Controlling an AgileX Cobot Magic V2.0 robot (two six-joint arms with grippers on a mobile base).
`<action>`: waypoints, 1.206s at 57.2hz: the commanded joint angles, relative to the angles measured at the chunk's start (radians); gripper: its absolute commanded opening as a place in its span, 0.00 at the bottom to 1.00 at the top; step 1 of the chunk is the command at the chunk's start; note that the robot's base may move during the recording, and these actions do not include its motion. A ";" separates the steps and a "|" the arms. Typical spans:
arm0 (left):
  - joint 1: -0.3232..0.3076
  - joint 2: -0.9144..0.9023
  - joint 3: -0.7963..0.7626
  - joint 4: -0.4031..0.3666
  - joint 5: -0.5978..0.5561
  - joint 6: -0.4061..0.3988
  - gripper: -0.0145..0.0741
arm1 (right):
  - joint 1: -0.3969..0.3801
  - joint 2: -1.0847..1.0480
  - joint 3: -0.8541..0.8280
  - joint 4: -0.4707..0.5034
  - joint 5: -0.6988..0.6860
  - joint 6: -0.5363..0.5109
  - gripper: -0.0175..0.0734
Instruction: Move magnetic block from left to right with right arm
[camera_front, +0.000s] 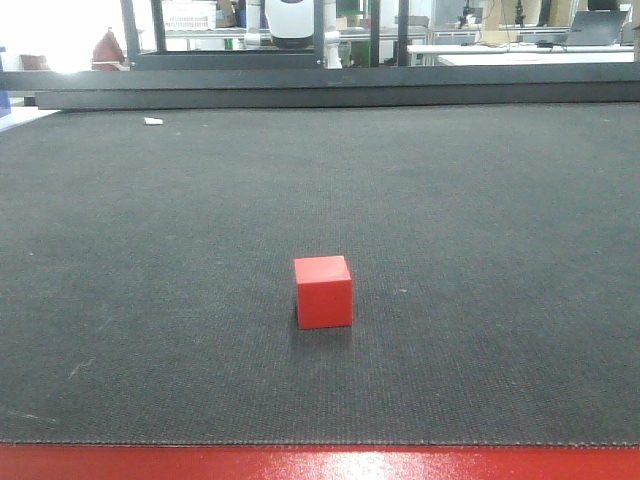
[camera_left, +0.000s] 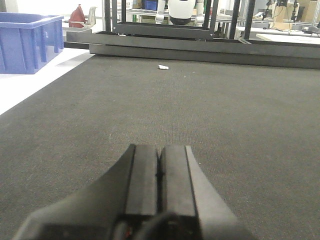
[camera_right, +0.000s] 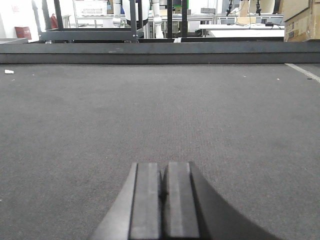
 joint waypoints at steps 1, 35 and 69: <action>-0.006 -0.010 0.009 -0.003 -0.084 -0.007 0.02 | -0.003 -0.022 -0.014 -0.008 -0.073 -0.009 0.23; -0.006 -0.010 0.009 -0.003 -0.084 -0.007 0.02 | -0.003 0.356 -0.449 -0.071 0.344 -0.009 0.23; -0.006 -0.010 0.009 -0.003 -0.084 -0.007 0.02 | 0.237 0.842 -0.594 -0.296 0.427 0.419 0.61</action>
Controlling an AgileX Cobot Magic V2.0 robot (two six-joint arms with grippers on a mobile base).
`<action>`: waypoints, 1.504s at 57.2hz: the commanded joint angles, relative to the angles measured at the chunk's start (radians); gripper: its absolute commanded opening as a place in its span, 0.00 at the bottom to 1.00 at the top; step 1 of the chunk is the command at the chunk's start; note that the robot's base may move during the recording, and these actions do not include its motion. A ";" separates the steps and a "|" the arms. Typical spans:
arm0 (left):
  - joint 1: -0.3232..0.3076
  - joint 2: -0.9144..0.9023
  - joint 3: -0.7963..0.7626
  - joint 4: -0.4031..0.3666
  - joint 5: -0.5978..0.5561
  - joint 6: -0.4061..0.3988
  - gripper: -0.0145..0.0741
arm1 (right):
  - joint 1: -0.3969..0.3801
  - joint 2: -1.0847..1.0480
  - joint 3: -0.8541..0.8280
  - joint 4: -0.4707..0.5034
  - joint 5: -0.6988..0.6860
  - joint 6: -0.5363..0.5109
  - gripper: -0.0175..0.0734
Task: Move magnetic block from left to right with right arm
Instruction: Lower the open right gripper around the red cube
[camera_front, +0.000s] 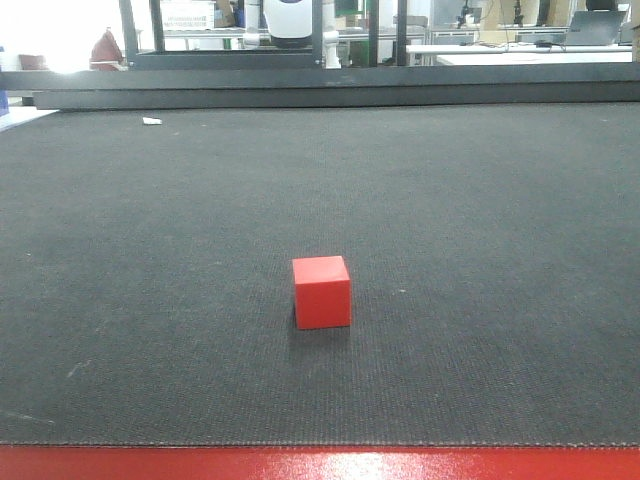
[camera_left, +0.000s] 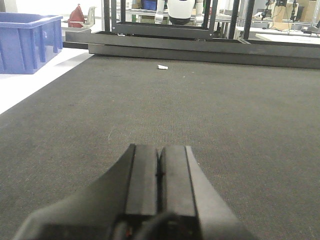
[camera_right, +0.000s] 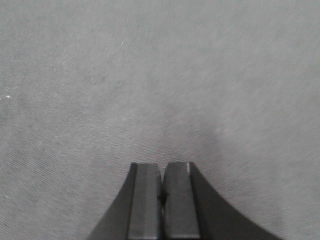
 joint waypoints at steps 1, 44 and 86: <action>-0.006 -0.010 0.009 -0.003 -0.084 -0.007 0.02 | 0.037 0.066 -0.079 -0.072 -0.027 0.146 0.65; -0.006 -0.010 0.009 -0.003 -0.084 -0.007 0.02 | 0.355 0.715 -0.706 0.164 0.516 0.216 0.84; -0.006 -0.010 0.009 -0.003 -0.084 -0.007 0.02 | 0.487 1.078 -1.103 0.173 0.605 0.224 0.84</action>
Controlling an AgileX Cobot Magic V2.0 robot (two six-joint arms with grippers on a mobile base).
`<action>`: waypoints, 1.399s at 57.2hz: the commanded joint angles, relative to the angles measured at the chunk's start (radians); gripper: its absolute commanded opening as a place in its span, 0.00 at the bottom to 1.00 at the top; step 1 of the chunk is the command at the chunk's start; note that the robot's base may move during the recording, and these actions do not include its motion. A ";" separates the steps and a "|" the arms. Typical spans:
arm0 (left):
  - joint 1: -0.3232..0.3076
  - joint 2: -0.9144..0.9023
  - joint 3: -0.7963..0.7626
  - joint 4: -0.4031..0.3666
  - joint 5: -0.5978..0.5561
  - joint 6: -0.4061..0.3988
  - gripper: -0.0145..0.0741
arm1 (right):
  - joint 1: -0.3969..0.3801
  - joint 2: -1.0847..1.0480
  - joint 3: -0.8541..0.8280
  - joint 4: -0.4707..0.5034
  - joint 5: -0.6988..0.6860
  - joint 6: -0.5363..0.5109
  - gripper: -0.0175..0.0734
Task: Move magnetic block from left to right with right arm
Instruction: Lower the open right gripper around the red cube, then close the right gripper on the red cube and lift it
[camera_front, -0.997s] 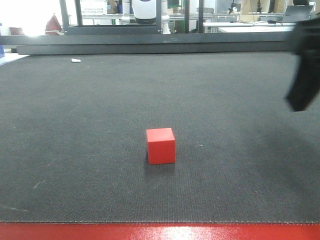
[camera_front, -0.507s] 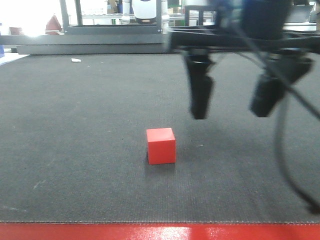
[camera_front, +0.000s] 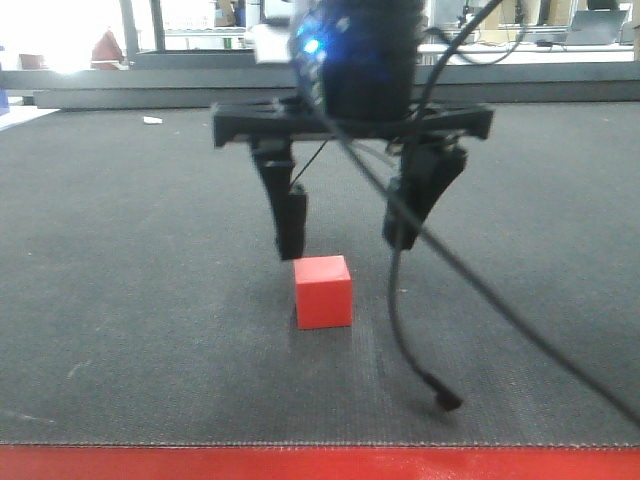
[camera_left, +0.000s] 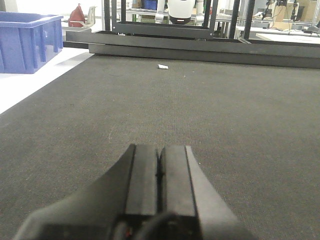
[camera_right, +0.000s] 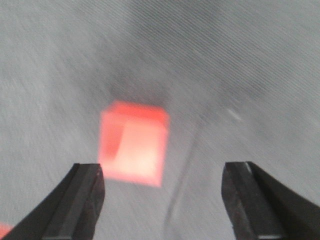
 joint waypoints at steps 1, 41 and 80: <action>-0.006 -0.010 0.009 -0.003 -0.084 -0.007 0.02 | 0.013 -0.031 -0.044 0.001 -0.010 0.011 0.84; -0.006 -0.010 0.009 -0.003 -0.084 -0.007 0.02 | 0.024 0.029 -0.043 0.000 -0.067 0.103 0.84; -0.006 -0.010 0.009 -0.003 -0.084 -0.007 0.02 | 0.025 0.043 -0.043 -0.001 -0.054 0.103 0.69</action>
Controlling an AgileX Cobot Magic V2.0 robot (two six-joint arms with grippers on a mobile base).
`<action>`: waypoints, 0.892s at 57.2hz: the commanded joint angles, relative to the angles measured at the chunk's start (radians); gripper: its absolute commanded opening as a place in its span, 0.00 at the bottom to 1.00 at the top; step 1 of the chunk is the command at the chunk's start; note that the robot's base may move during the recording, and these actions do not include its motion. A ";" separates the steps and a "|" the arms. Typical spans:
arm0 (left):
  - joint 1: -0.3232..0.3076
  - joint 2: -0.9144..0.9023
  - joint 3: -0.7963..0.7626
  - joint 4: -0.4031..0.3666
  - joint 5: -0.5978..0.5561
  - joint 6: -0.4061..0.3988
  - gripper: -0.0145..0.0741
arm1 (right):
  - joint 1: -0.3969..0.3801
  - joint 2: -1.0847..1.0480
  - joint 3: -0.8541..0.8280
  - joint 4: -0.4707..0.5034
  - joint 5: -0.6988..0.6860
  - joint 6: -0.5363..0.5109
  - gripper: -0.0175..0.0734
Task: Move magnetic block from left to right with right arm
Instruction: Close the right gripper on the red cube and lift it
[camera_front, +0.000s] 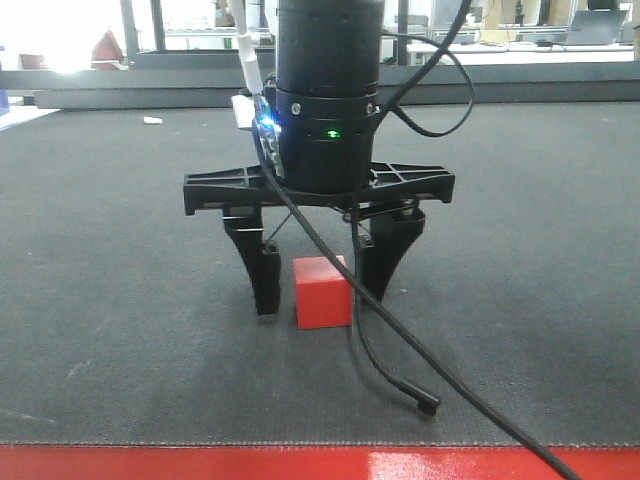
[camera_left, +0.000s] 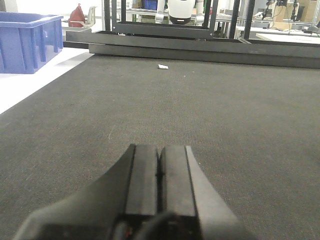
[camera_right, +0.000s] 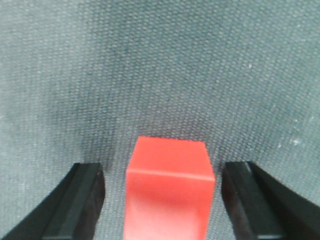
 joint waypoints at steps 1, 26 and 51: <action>-0.006 -0.010 0.009 -0.003 -0.084 -0.007 0.02 | 0.000 -0.055 -0.034 -0.005 -0.002 0.002 0.67; -0.006 -0.010 0.009 -0.003 -0.084 -0.007 0.02 | 0.001 -0.095 -0.034 -0.016 0.022 0.002 0.56; -0.006 -0.010 0.009 -0.003 -0.084 -0.007 0.02 | -0.026 -0.434 0.064 -0.158 -0.035 -0.070 0.56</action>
